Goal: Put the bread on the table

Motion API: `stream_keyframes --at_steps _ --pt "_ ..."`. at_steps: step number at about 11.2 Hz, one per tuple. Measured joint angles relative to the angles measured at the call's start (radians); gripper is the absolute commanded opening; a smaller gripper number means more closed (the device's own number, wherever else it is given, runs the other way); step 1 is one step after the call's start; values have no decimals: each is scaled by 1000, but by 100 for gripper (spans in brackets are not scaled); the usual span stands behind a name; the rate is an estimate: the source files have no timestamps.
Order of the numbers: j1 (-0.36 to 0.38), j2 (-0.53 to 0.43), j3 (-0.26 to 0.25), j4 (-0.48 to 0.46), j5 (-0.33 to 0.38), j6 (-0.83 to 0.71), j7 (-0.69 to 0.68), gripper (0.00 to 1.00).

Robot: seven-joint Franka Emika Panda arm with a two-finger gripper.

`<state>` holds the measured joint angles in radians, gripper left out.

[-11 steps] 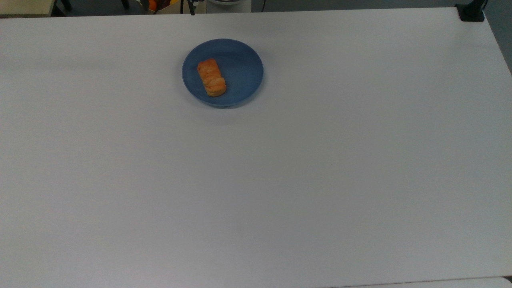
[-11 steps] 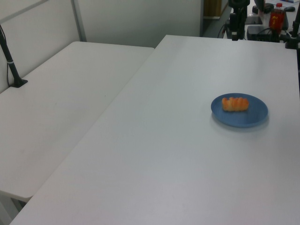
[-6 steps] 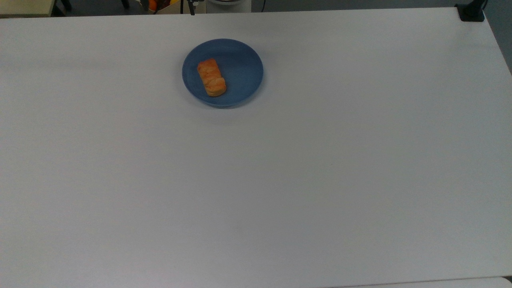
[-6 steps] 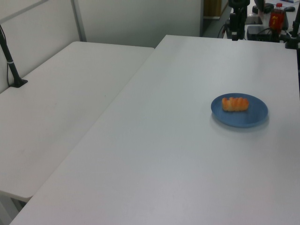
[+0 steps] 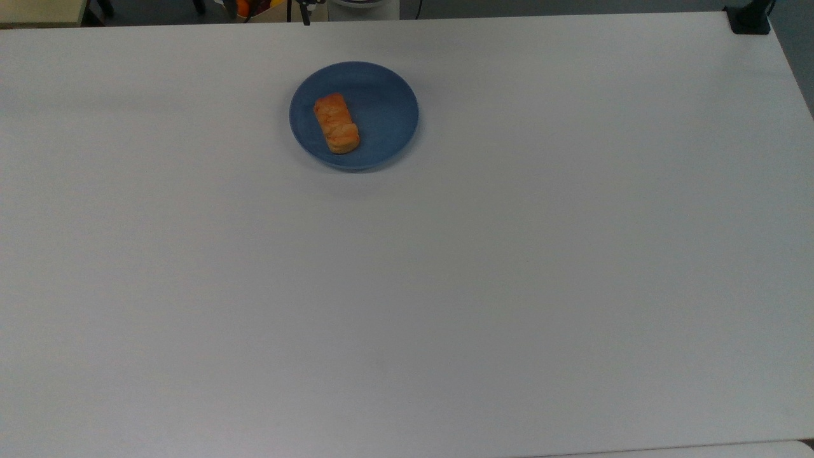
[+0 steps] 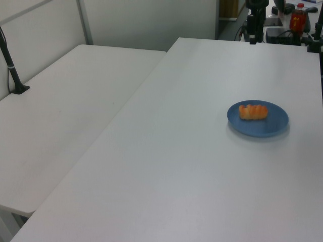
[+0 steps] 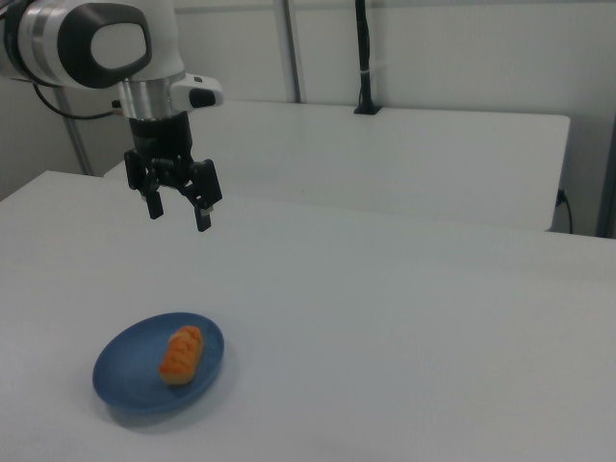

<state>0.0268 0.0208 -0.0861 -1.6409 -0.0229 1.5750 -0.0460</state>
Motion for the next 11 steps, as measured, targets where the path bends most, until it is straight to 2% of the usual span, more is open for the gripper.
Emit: stream_keyframes --at_steps 11 --pt "5 9 1 -29 0 2 -5 100"
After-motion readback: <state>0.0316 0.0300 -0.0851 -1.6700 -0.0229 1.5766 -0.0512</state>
